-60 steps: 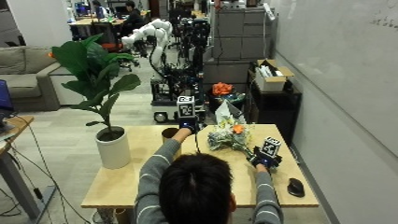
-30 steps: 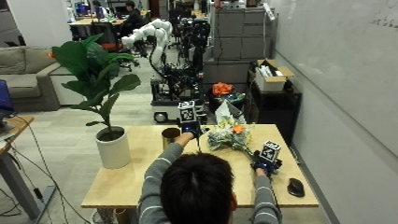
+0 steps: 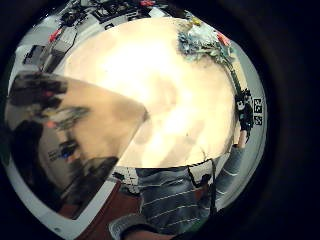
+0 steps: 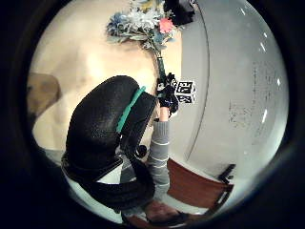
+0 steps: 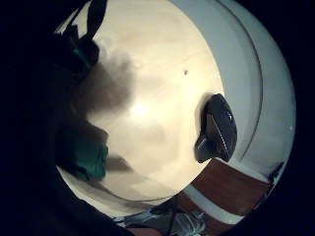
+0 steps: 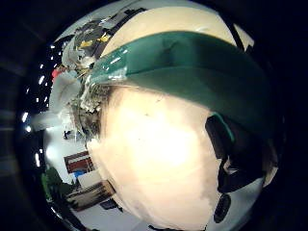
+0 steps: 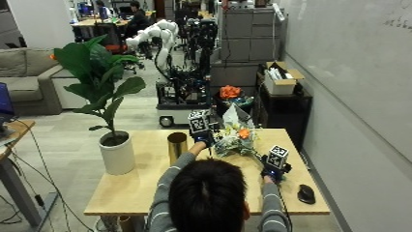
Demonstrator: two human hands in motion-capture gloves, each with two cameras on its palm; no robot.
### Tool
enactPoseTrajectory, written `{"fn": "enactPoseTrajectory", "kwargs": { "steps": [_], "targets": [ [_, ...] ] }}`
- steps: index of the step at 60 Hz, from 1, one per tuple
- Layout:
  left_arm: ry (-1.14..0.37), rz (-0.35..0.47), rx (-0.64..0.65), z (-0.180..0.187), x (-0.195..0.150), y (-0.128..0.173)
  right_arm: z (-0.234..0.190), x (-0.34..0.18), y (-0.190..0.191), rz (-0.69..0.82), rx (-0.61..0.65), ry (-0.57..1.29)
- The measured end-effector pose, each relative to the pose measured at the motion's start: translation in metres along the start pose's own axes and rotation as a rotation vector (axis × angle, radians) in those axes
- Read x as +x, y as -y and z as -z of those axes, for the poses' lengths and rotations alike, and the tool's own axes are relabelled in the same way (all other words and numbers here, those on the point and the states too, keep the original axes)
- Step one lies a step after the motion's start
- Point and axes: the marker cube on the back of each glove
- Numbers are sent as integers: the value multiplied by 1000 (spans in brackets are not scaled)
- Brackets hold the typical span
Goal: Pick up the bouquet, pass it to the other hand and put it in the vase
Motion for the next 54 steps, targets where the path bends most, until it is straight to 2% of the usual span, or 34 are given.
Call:
{"fn": "enactPoseTrajectory", "kwargs": {
  "steps": [2, 4, 8, 14, 17, 23, 28, 32, 34, 37, 40, 44, 50, 52, 54],
  "targets": [
    [6, 9, 14, -1, 1, 1, 5, -2, 11, 54, 167, 22],
    [8, -10, 16, -2, 3, 1, 10, -5, 15, 104, 256, 34],
    [12, -48, 7, -4, 8, 0, 14, -11, 13, 180, 297, 30],
    [20, -23, 19, -2, 9, 0, 15, -19, 9, 284, 357, 60],
    [25, -34, 41, -1, 10, 1, 20, -27, 10, 325, 429, 114],
    [19, -49, -3, 0, 13, -6, 30, -20, 20, 271, 565, 169],
    [20, -51, 26, 5, 14, -9, 47, -24, 29, 261, 696, 339],
    [19, -86, 16, 9, 17, -15, 41, -14, 15, 273, 559, 375],
    [18, -87, 5, 11, 18, -19, 48, -11, 19, 263, 598, 418],
    [10, -82, -24, 13, 19, -26, 73, -24, 20, 325, 716, 618],
    [1, -93, -48, 15, 22, -33, 86, -31, 8, 386, 696, 767],
    [-6, -122, 6, 22, 26, -36, 88, -13, 3, 322, 607, 737],
    [-21, -55, 120, 35, 27, -34, 119, -4, -19, 372, 571, 834],
    [-40, -97, 160, 37, 30, -21, 133, -1, -27, 392, 584, 870],
    [-62, -155, 192, 39, 32, -5, 142, 3, -38, 404, 544, 890]
  ]
}}
